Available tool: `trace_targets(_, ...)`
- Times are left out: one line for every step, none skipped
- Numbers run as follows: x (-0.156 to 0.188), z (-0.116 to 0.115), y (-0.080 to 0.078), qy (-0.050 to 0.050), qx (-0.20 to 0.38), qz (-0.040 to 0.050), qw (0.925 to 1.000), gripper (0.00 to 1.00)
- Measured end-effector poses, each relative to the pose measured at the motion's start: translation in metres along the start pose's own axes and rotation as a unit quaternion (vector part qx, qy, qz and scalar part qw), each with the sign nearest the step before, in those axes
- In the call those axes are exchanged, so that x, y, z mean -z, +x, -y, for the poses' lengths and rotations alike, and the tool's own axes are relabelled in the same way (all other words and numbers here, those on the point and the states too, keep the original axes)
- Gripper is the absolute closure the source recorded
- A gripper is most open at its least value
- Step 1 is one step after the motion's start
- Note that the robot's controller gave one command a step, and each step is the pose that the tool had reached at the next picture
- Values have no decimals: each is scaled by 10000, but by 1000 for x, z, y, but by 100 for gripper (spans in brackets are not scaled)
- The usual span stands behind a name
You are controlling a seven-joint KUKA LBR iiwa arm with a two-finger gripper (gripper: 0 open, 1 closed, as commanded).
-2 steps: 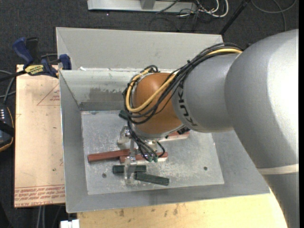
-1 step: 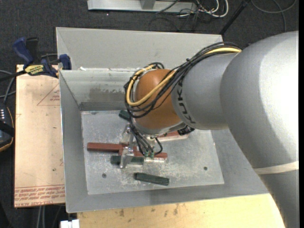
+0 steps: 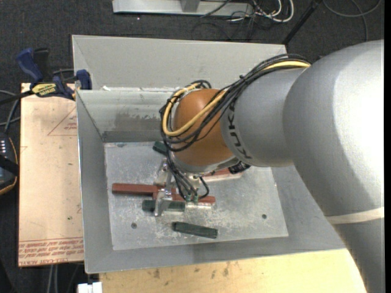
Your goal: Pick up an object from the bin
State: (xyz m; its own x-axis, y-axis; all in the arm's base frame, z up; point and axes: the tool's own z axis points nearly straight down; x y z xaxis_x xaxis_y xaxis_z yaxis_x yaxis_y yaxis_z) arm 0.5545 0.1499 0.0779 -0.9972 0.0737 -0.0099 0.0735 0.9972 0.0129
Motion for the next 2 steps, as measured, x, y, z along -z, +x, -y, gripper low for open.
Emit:
trace_targets(2, 0, 0, 6, 3, -5, 10000, 100)
trace_targets(9, 1, 2, 41, 6, -44, 10000, 100)
